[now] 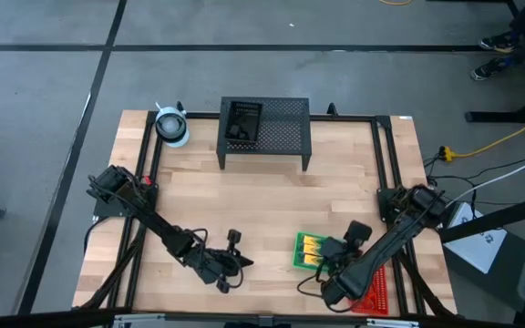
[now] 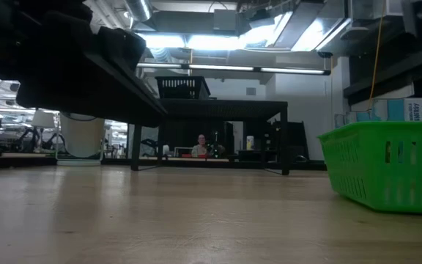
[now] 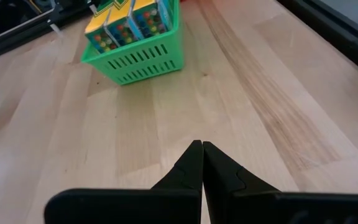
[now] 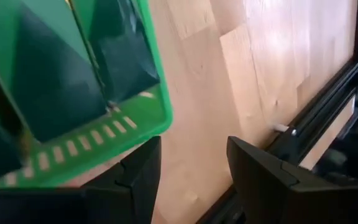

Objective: Pick & Place Office Desk Supplies
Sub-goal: Put the green bin with crayon boxes on the shelf

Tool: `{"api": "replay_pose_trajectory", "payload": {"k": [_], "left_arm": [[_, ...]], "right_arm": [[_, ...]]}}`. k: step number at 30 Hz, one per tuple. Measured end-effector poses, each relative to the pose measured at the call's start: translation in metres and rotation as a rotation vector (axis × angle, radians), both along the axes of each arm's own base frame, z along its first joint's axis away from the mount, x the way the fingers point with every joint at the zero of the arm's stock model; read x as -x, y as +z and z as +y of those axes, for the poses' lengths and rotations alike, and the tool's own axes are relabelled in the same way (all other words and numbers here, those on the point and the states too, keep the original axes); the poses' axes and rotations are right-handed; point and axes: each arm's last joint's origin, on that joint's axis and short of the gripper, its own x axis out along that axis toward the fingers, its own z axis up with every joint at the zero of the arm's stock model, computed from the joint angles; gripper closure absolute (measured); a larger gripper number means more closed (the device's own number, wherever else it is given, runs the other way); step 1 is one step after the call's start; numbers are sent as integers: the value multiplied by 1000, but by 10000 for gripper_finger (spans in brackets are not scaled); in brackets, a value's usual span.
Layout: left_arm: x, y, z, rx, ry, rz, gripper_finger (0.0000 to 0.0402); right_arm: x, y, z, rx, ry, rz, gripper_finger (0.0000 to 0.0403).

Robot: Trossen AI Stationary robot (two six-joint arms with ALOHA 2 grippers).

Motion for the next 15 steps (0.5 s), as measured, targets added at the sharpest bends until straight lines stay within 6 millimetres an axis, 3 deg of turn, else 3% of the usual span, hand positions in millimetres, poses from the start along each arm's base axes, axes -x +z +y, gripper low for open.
{"api": "replay_pose_trajectory", "payload": {"k": [6, 15], "left_arm": [[0, 0, 0, 0, 1, 0, 400], [0, -1, 0, -4, 0, 6, 400]], "right_arm": [[4, 3, -5, -66, 64, -32, 218], [8, 22, -10, -147, 94, -158, 218]]}}
